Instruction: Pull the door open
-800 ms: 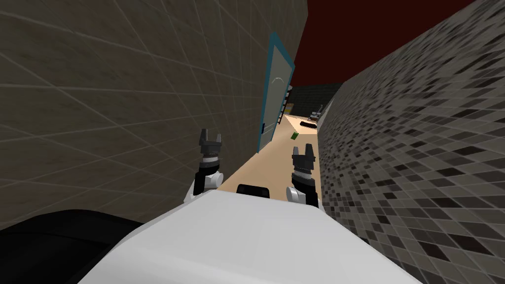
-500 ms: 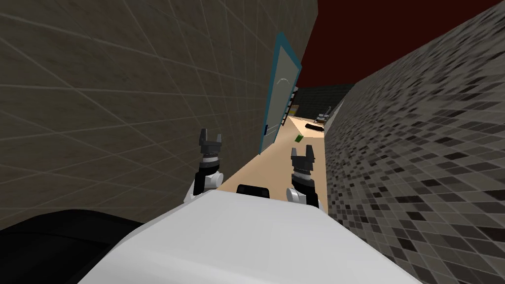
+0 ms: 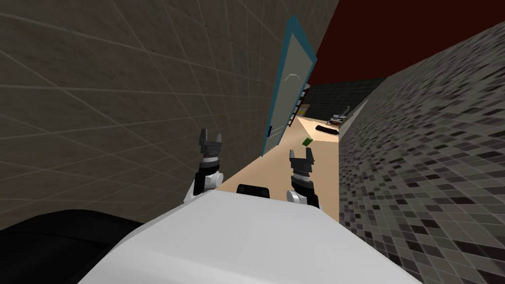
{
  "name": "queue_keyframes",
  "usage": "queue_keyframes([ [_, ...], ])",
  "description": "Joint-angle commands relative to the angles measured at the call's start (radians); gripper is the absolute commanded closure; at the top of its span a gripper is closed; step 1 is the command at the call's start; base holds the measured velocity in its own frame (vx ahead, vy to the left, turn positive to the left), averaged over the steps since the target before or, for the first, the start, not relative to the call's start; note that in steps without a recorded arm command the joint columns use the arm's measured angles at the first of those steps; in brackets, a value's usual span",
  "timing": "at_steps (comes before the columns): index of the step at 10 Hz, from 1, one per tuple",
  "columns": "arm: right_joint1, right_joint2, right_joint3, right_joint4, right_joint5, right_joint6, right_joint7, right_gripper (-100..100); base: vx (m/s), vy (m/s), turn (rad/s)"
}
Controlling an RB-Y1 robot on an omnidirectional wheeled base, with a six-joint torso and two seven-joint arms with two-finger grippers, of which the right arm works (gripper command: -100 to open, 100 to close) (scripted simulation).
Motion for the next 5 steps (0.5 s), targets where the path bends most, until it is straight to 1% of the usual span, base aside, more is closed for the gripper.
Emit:
queue_keyframes([
  [1,0.005,-0.023,0.01,0.017,-0.038,-0.012,-0.035,-100,0.17,-0.073,0.324],
  [2,0.009,-0.038,0.016,0.028,-0.063,-0.019,-0.056,-100,0.186,-0.103,0.276],
  [3,0.011,-0.046,0.02,0.033,-0.076,-0.023,-0.068,-100,0.132,-0.114,0.149],
  [4,0.014,-0.062,0.027,0.044,-0.103,-0.03,-0.091,-100,0.097,-0.117,0.226],
  [5,0.016,-0.07,0.03,0.05,-0.116,-0.034,-0.103,-100,0.087,-0.114,0.187],
])
